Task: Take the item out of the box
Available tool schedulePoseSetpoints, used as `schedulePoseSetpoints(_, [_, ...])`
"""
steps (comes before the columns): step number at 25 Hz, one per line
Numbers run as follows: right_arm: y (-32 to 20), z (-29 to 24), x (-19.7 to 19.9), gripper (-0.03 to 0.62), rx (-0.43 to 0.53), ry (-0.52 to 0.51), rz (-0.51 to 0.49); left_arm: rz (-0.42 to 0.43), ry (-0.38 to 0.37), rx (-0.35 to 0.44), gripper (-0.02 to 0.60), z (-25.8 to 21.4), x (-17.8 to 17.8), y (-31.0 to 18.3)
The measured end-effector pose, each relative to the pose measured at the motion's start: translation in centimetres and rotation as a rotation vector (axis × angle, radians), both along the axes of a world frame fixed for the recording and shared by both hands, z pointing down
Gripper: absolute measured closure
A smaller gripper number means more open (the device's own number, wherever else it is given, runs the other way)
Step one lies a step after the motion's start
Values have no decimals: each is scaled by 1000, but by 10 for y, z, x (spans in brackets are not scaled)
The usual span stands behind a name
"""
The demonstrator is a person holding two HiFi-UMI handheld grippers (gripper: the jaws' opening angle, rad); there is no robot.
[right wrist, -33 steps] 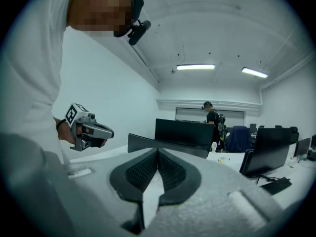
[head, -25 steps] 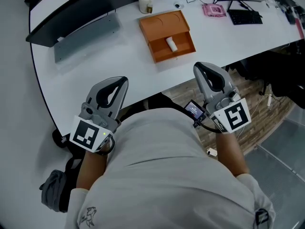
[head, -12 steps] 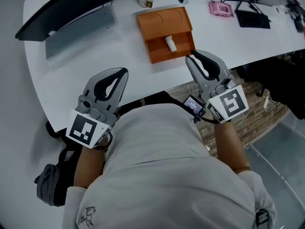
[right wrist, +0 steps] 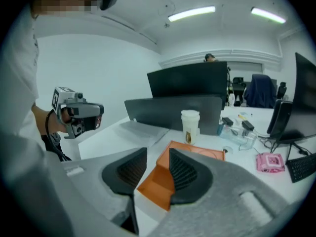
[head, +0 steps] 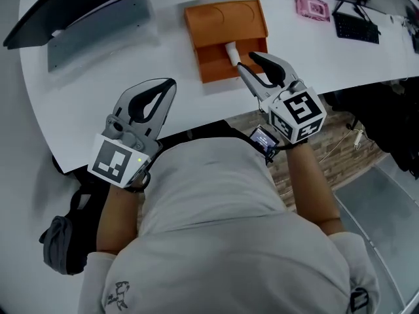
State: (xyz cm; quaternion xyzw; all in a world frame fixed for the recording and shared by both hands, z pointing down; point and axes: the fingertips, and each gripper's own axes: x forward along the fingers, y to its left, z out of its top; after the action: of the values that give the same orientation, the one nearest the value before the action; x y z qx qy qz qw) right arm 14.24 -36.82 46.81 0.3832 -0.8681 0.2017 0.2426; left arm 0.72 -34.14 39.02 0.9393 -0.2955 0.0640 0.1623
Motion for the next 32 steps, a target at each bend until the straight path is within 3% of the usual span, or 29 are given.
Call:
schedulePoseSetpoints(5, [-4, 67, 7, 413, -209, 77, -16, 10, -26, -57, 584, 36, 8, -12])
schedulePoseSetpoints(14, [-28, 145, 18, 406, -360, 108, 13, 13, -53, -124, 584, 84, 14, -34])
schedulePoseSetpoints(21, [-33, 207, 25, 405, -518, 189, -1, 2, -57, -168, 584, 107, 15, -46])
schedulePoseSetpoints(29, [-33, 243, 27, 406, -597, 261, -3, -28, -59, -221, 584, 127, 7, -49])
schedulePoseSetpoints(32, [-30, 251, 30, 447, -610, 286, 5, -44, -53, -223, 584, 129, 3, -50])
